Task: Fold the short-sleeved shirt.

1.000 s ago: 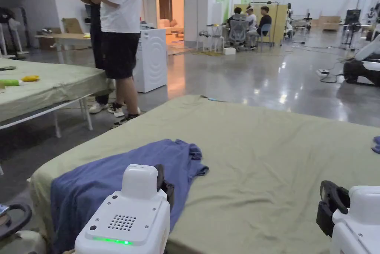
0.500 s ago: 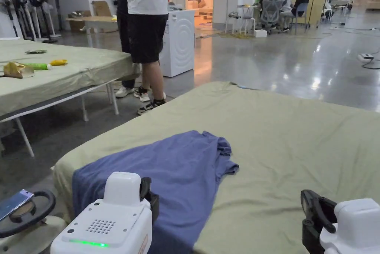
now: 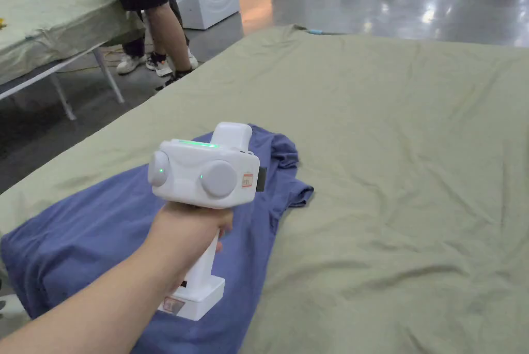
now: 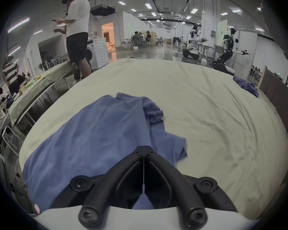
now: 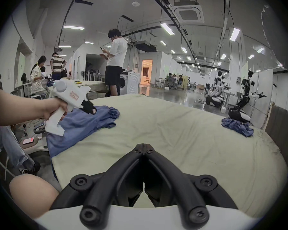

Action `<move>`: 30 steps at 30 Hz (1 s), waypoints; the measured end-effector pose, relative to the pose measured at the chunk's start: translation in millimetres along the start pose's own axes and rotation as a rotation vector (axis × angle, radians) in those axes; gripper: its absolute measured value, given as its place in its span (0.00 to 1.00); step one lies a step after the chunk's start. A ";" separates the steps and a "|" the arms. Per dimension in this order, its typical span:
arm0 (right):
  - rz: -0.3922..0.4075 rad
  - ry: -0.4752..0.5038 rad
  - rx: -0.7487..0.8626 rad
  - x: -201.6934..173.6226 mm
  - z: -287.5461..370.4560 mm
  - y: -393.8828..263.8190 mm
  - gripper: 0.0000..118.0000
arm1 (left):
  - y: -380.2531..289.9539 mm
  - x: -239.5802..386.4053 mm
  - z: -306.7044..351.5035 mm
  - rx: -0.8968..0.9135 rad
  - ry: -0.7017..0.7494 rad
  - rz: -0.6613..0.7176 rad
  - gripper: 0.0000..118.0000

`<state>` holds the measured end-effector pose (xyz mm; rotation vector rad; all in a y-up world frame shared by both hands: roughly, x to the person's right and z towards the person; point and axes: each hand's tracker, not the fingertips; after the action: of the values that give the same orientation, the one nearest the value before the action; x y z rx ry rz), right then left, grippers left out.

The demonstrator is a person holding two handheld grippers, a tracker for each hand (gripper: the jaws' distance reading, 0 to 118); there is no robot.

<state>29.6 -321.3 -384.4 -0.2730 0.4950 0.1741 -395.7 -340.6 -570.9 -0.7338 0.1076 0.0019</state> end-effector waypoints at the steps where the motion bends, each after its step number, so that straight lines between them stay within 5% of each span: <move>1: -0.014 0.010 -0.014 4.5 -2.7 -1.2 0.02 | 7.8 1.0 -9.5 -0.003 0.001 0.002 0.36; 2: -0.029 0.012 -0.018 8.1 -4.8 -2.7 0.02 | 12.2 2.2 -19.5 -0.013 0.001 0.014 0.82; 3: -0.044 0.009 -0.020 11.3 -5.9 -4.4 0.02 | 17.2 3.0 -31.3 -0.069 0.013 0.021 1.00; 9: -0.078 0.030 -0.032 21.3 0.7 -11.6 0.02 | 36.2 17.3 -69.1 -0.154 0.123 -0.027 1.00; 10: -0.072 0.029 -0.033 22.3 2.5 -12.2 0.02 | 31.4 8.0 -88.8 -0.186 0.117 -0.031 0.77; 11: -0.064 0.024 -0.032 23.3 4.7 -13.0 0.02 | 31.1 8.5 -92.1 -0.210 0.076 -0.032 0.20; 12: -0.059 0.017 -0.030 25.0 6.6 -13.2 0.02 | 31.1 9.6 -92.8 -0.208 0.075 -0.028 0.02; 14: -0.074 0.012 -0.026 31.6 10.9 -12.7 0.02 | 24.1 18.6 -77.3 -0.157 0.160 -0.048 0.02; 19: -0.139 -0.018 0.010 46.8 31.0 -7.0 0.02 | 38.0 57.2 -50.6 -0.051 0.093 -0.206 0.02; 24: -0.166 -0.103 0.093 65.2 81.7 3.7 0.02 | 56.7 145.8 10.2 0.020 -0.112 -0.258 0.02; 30: -0.176 -0.257 0.137 94.9 170.3 5.3 0.02 | 53.6 328.3 82.9 0.103 -0.455 -0.384 0.02</move>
<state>186.2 -255.9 -288.2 -0.1559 0.2249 0.0026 -63.3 -257.1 -578.0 -0.6266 -0.4650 -0.2007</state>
